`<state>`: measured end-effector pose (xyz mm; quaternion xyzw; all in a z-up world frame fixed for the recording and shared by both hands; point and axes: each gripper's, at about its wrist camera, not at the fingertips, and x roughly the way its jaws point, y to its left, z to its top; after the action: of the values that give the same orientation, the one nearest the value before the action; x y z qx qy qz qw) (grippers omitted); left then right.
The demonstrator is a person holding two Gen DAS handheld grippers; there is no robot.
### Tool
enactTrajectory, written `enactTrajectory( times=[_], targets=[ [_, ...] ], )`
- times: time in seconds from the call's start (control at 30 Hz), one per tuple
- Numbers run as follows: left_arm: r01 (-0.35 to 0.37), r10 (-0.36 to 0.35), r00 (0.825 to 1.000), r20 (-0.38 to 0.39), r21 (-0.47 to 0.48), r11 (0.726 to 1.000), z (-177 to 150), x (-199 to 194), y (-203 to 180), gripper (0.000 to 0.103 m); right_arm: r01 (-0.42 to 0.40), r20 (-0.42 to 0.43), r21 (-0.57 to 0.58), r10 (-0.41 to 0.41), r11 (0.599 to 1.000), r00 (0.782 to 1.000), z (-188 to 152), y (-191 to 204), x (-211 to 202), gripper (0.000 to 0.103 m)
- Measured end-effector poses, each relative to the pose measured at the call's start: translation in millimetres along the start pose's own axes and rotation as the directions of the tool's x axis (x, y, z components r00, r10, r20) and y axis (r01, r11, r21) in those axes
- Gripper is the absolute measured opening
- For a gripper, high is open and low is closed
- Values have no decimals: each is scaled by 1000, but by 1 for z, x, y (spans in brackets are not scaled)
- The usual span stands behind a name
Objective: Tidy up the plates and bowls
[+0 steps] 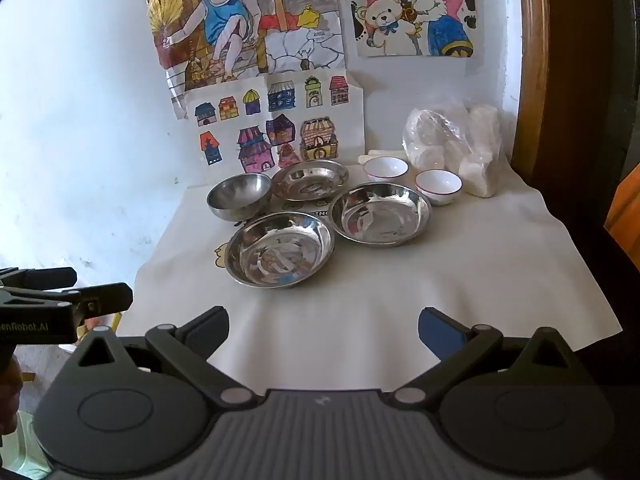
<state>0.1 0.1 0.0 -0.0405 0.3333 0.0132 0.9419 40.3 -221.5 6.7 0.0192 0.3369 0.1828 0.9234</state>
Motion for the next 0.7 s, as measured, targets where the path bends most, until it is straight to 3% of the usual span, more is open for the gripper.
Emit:
enactTrajectory(
  times=[0.7],
  targets=[
    [1, -1, 1000, -24, 10, 1000, -4, 9, -3, 102, -2, 0, 4, 2, 1000, 1000, -1, -1, 1, 103]
  ],
)
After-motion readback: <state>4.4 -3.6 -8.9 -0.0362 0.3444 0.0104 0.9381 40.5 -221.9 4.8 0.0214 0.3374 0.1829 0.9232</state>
